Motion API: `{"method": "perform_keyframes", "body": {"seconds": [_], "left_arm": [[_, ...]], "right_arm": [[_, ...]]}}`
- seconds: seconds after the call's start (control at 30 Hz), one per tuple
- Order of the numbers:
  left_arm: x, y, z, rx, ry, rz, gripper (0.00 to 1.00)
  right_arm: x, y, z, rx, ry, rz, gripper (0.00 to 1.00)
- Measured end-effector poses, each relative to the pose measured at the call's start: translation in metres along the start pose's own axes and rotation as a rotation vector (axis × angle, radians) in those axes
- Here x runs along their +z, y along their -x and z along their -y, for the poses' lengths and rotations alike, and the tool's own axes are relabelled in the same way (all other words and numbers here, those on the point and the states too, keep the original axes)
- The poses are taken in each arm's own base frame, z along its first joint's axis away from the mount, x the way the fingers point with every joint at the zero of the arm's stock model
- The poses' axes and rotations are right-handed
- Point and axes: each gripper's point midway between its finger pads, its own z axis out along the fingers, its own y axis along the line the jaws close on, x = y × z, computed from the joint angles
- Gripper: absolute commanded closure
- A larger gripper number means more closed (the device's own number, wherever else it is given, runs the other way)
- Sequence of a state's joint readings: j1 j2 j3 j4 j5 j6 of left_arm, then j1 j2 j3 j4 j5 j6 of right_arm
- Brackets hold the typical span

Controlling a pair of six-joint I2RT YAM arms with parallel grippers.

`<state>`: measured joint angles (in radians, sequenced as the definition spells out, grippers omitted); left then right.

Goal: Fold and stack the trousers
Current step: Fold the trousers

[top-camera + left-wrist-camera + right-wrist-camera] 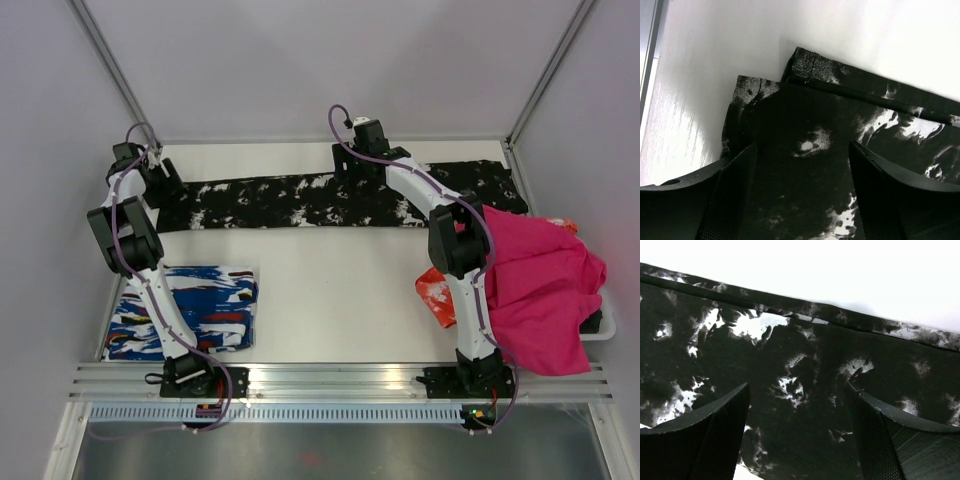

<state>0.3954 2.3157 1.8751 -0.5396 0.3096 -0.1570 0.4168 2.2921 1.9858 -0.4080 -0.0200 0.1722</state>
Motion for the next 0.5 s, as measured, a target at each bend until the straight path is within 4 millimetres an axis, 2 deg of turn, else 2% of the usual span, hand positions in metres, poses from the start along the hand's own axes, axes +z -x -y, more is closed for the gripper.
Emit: {"method": "perform_keyframes", "body": {"seconds": [0.2,0.47,0.5], "left_arm": [[0.008,-0.003,0.002,0.079,0.080,-0.054,0.23],[0.015,-0.006,0.000,0.172,0.256,-0.092,0.32],[0.015,-0.006,-0.001,0.175,0.268,-0.094,0.35]], "right_arm": [[0.000,-0.003,0.001,0.001,-0.002,-0.010,0.18],[-0.001,-0.005,0.006,0.002,-0.028,-0.021,0.18],[-0.001,-0.006,0.007,0.002,-0.030,-0.022,0.18]]}}
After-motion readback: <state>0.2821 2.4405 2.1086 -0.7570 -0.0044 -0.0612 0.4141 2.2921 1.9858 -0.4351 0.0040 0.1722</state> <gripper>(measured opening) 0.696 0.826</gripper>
